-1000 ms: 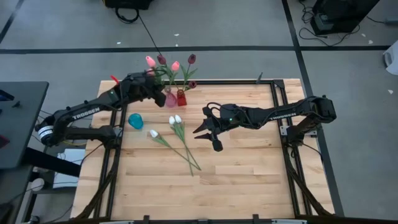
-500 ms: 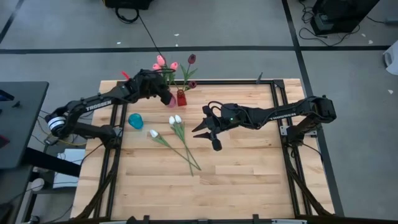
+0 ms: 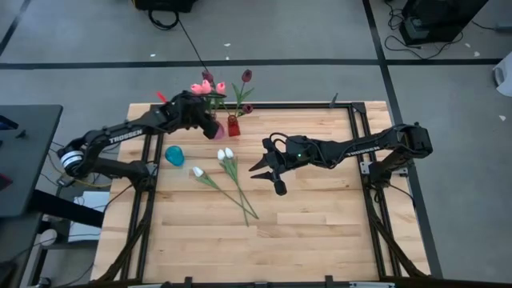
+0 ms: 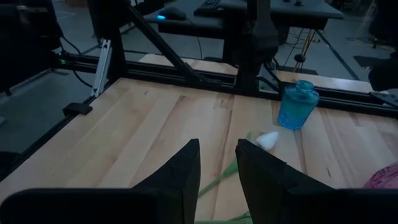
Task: Sort flowers into vase by color
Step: Put the pink flower into the purple vase, then put the white flower into the blue vase
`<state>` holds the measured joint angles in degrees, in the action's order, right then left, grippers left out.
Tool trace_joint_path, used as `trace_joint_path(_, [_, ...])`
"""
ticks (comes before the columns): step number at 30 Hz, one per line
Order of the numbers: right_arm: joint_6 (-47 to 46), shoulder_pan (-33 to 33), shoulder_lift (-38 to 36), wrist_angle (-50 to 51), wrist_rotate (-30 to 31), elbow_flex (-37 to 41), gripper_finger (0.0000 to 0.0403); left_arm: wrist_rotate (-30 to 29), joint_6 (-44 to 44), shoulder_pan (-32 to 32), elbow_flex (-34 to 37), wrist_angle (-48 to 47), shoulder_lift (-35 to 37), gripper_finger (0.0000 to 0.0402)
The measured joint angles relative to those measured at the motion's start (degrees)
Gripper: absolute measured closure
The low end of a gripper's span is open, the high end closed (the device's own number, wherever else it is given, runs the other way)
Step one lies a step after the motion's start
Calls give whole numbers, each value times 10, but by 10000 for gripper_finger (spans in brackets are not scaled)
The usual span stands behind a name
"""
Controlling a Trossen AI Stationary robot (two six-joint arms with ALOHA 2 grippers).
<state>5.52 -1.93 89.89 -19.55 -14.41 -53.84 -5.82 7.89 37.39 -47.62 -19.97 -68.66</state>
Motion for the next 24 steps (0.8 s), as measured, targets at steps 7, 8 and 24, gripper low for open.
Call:
trace_joint_path(7, [0, -1, 0, -1, 0, 0, 286, 0, -5, 0, 0, -18, 47, 226])
trace_joint_path(8, [1, -1, 0, -2, 0, 0, 286, 0, -5, 0, 0, -25, 53, 218])
trace_joint_path(24, [2, -27, -63, 15, -2, 1, 286, -69, -41, -91, 5, -103, 141, 204])
